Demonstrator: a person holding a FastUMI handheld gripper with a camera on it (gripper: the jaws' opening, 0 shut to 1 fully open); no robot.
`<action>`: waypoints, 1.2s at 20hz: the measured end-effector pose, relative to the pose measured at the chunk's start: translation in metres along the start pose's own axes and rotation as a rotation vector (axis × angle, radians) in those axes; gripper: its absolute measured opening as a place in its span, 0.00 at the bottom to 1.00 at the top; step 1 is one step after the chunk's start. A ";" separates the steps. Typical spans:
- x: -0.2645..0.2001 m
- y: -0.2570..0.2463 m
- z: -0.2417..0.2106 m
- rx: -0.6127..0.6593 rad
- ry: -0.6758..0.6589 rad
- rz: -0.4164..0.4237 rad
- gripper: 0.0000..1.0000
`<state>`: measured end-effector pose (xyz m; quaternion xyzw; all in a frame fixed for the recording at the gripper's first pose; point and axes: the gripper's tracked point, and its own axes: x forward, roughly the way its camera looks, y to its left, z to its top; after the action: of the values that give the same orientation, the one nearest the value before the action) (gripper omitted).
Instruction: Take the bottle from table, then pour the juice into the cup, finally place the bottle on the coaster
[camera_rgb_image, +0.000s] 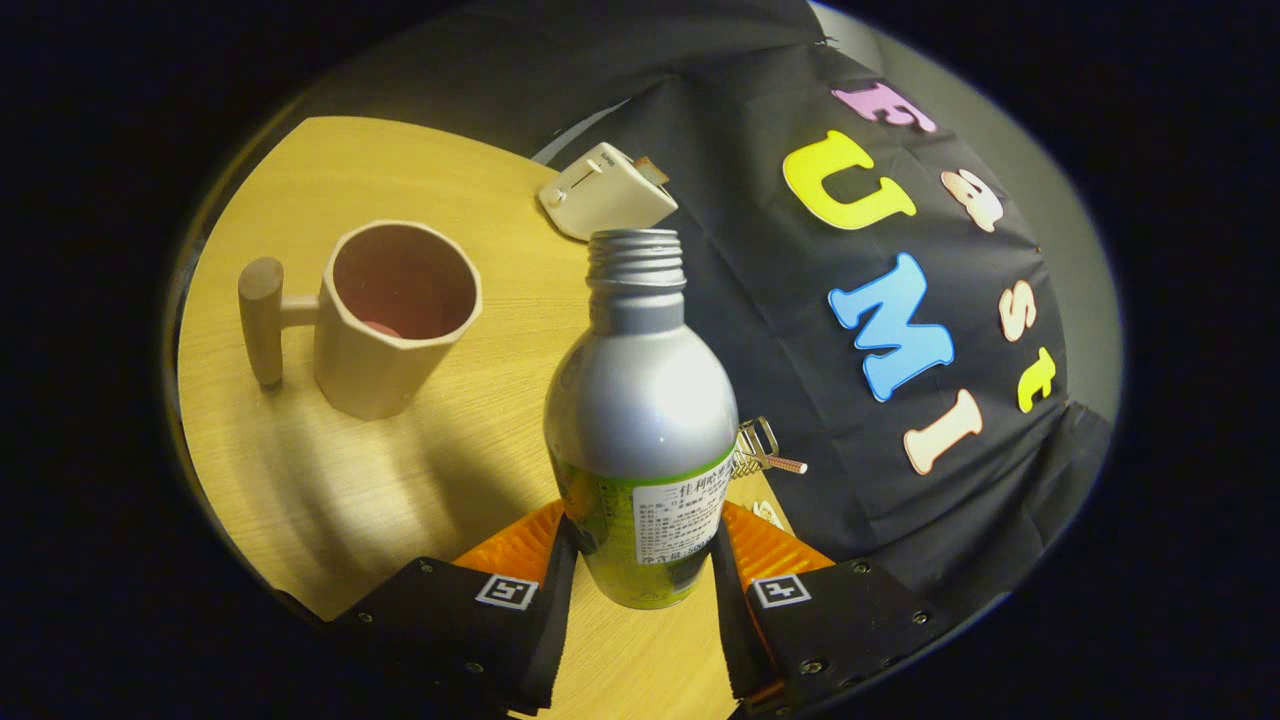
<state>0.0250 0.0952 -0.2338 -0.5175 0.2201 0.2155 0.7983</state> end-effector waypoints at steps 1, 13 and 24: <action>0.000 0.000 0.001 -0.024 0.002 -0.001 0.63; 0.003 0.012 0.004 -0.252 0.068 0.051 0.63; -0.012 0.013 0.007 -0.421 0.142 0.057 0.64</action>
<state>0.0090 0.1048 -0.2342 -0.6801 0.2405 0.2423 0.6488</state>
